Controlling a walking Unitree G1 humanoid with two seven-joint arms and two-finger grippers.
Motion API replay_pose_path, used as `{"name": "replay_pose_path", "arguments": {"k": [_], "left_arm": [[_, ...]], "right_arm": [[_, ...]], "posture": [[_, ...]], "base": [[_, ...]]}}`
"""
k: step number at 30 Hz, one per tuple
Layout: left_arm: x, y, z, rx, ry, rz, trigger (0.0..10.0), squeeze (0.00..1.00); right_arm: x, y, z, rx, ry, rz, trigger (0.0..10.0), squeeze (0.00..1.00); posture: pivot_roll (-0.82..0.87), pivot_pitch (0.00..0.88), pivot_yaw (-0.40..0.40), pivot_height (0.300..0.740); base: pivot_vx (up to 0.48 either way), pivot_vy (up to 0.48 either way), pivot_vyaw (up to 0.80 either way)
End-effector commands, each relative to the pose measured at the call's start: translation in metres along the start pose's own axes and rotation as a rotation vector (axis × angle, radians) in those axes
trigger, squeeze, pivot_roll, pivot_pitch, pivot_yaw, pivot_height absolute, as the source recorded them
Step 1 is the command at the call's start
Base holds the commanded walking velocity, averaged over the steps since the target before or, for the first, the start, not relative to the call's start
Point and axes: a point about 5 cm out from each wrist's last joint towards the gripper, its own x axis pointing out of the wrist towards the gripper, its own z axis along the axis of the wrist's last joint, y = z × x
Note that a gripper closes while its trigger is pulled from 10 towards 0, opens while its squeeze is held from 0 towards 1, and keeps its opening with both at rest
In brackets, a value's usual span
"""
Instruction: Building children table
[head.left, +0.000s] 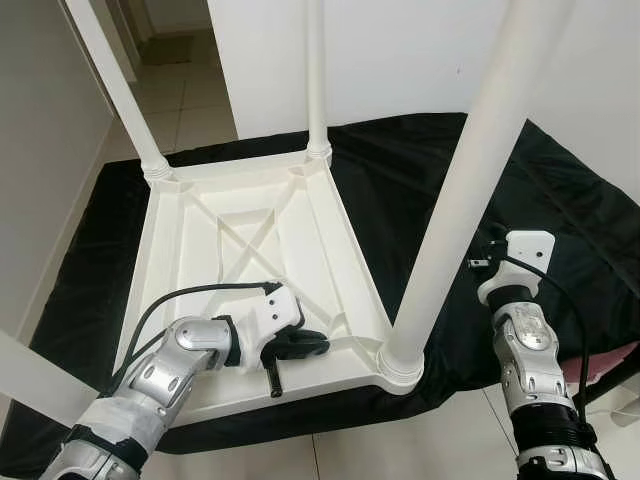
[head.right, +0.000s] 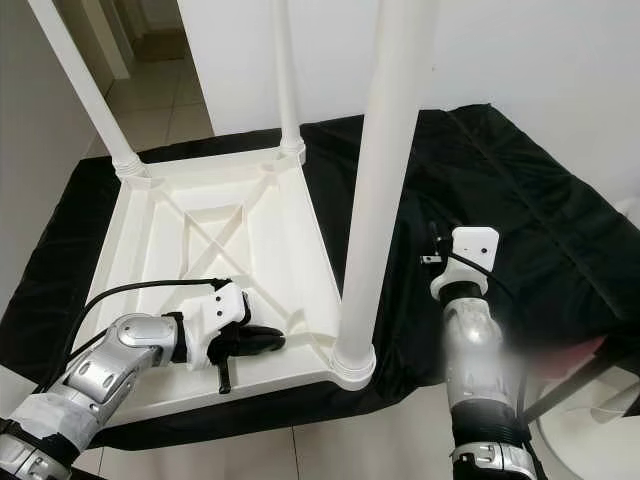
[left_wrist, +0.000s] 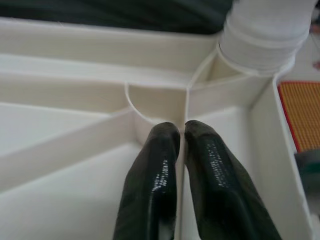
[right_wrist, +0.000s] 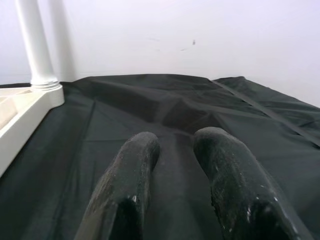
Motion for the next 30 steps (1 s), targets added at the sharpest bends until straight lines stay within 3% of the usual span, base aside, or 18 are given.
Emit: {"name": "replay_pose_path", "arguments": {"k": [1,2,3,4,5,9,12,15,16,17,18,20,21,30], "left_arm": [[-0.007,0.017,0.009,0.003,-0.032,0.230,10.0,1.00],[-0.007,0.017,0.009,0.003,-0.032,0.230,10.0,1.00],[-0.009,0.019,0.012,0.016,-0.032,0.238,10.0,0.78],[-0.009,0.019,0.014,0.026,-0.031,0.244,10.0,0.78],[-0.011,0.019,0.016,0.029,-0.042,0.246,10.0,0.00],[-0.012,0.018,0.020,0.027,-0.063,0.247,10.0,0.00],[-0.018,0.011,0.033,0.005,-0.154,0.245,10.0,0.00],[-0.020,0.011,0.035,0.003,-0.167,0.249,10.0,0.00],[-0.022,0.009,0.039,0.003,-0.188,0.259,10.0,0.00],[-0.022,0.009,0.039,0.003,-0.188,0.259,10.0,0.00],[-0.023,0.008,0.042,0.001,-0.203,0.265,10.0,0.00],[-0.025,0.006,0.045,-0.006,-0.218,0.266,10.0,0.00],[-0.027,0.003,0.047,-0.003,-0.229,0.271,10.0,0.00],[-0.038,-0.016,0.050,-0.046,-0.255,0.281,10.0,0.00]], "right_arm": [[-0.003,0.002,-0.002,0.000,0.010,0.008,10.0,0.00],[-0.003,0.002,-0.002,0.000,0.010,0.008,10.0,0.00],[-0.004,0.003,-0.002,0.004,0.010,0.010,10.0,0.00],[-0.005,0.002,-0.002,0.006,0.010,0.011,10.0,0.00],[-0.005,0.003,-0.002,0.013,0.009,0.018,10.0,0.00],[-0.007,0.004,-0.001,0.033,0.007,0.039,10.0,0.00],[-0.016,0.012,0.003,0.080,0.000,0.165,10.0,0.00],[-0.017,0.012,0.003,0.082,0.000,0.175,10.0,0.00],[-0.020,0.012,0.004,0.086,0.004,0.192,10.0,0.44],[-0.020,0.012,0.004,0.086,0.004,0.192,10.0,0.44],[-0.022,0.011,0.004,0.089,0.008,0.204,10.0,0.78],[-0.024,0.010,0.004,0.088,0.012,0.218,10.0,0.78],[-0.029,0.008,0.005,0.085,0.019,0.243,10.0,1.00],[-0.060,-0.012,0.011,0.085,0.125,0.474,10.0,1.00]], "posture": [[-0.04,0.022,0.087,0.740],[-0.04,0.022,0.087,0.740],[-0.04,0.031,0.087,0.740],[-0.04,0.032,0.086,0.740],[-0.04,0.032,0.086,0.740],[-0.04,0.035,0.085,0.740],[-0.04,0.037,0.082,0.740],[-0.04,0.037,0.082,0.740],[-0.04,0.038,0.076,0.740],[-0.04,0.038,0.076,0.740],[-0.04,0.038,0.076,0.740],[-0.04,0.038,0.076,0.740],[-0.04,0.041,0.065,0.740],[-0.06,0.040,0.067,0.740]], "base": [[0.000,0.000,0.00],[0.000,0.000,0.00],[0.000,0.000,0.00],[0.000,0.000,0.00],[0.000,0.000,0.00],[0.000,0.000,0.00],[0.000,0.000,0.00],[0.000,0.000,0.00],[0.000,0.000,0.00],[0.000,0.000,0.00],[0.000,0.000,0.00],[0.000,0.000,0.00],[0.000,0.000,0.00],[0.000,0.000,0.00]]}}
